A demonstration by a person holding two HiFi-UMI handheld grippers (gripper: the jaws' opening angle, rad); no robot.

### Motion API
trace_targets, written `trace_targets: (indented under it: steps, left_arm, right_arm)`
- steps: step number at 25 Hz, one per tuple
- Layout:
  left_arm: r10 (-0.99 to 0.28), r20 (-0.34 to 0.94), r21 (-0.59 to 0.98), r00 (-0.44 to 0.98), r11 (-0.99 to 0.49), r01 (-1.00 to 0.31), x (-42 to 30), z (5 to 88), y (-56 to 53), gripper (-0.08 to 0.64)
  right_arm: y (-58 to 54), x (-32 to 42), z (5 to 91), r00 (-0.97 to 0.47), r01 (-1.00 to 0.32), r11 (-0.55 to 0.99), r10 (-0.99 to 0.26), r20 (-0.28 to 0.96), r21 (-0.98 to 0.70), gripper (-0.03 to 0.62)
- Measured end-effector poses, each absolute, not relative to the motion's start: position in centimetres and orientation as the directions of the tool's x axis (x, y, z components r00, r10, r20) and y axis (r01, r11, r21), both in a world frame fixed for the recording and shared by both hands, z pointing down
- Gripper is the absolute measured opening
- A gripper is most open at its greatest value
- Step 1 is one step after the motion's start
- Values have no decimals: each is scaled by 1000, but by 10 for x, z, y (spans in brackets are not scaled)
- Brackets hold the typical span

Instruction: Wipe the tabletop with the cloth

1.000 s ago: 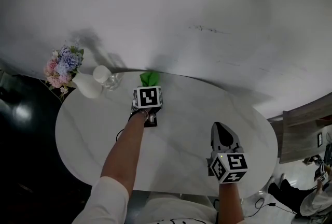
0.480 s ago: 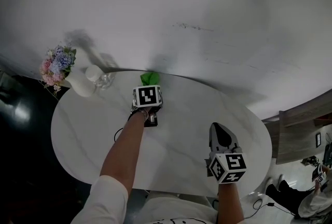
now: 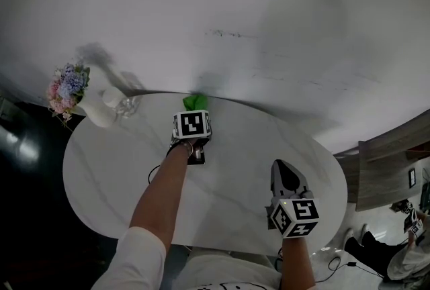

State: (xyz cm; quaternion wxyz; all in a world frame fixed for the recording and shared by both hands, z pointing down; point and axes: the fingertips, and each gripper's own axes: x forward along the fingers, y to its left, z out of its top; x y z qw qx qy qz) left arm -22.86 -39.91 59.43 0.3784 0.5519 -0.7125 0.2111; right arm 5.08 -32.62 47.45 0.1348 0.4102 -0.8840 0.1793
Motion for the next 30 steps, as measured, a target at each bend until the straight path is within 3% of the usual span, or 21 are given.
trace_targets:
  steps: [30]
  left_arm:
    - [-645,764,123,-21,177,-977,-109,595,-429,54]
  right_arm:
    - [-319,137,484,-567,-823,520,-726,389,-230,-6]
